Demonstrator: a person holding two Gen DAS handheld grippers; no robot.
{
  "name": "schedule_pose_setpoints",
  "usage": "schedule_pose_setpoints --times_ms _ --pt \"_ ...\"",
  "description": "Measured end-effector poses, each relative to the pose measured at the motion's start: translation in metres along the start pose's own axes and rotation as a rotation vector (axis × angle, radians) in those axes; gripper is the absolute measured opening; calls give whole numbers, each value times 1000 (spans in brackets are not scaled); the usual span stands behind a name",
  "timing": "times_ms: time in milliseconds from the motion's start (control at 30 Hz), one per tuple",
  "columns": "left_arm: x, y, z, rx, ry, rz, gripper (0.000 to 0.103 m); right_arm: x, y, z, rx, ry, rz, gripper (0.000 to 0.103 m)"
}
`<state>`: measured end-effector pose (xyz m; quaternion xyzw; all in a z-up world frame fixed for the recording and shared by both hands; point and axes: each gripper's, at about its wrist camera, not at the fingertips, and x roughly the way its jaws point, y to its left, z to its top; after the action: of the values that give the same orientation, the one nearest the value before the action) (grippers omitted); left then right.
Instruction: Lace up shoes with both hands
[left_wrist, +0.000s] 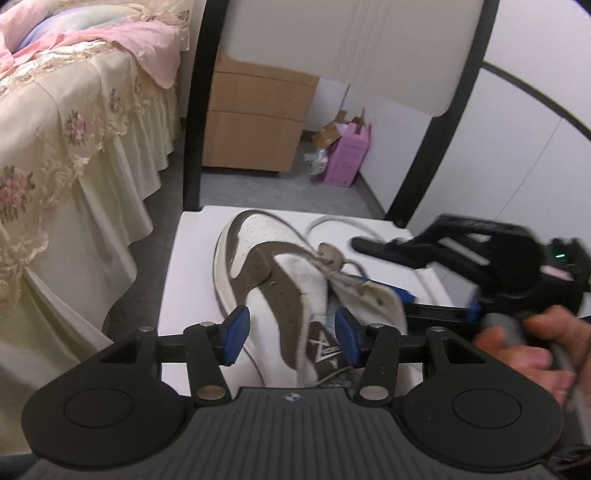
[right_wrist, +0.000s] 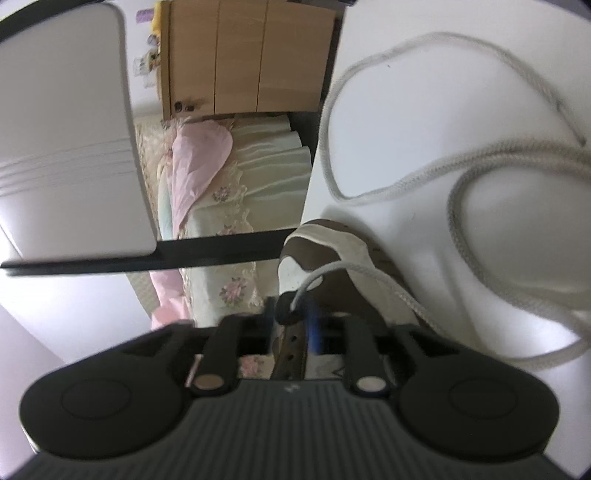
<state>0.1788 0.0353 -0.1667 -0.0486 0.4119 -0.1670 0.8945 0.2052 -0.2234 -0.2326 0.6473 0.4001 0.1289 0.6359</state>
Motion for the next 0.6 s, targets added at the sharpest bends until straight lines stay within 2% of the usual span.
schedule_pose_setpoints --times_ms 100,167,233,300,400,500,600 --pt "10 5 0 2 13 29 53 -9 8 -2 -65 32 -34 34" --pt "16 7 -1 12 25 41 48 -14 20 -3 -168 54 -57 34" --pt "19 9 1 19 26 29 43 -13 46 -3 -359 93 -80 34" --pt "21 8 2 34 22 20 41 -10 72 -4 -534 99 -75 34" --pt "25 4 3 86 14 23 41 8 98 -1 -689 179 -55 34" --pt "27 4 5 96 15 17 41 25 106 4 -750 229 -65 34" --pt "27 5 5 93 18 15 41 35 103 11 -747 255 -92 34"
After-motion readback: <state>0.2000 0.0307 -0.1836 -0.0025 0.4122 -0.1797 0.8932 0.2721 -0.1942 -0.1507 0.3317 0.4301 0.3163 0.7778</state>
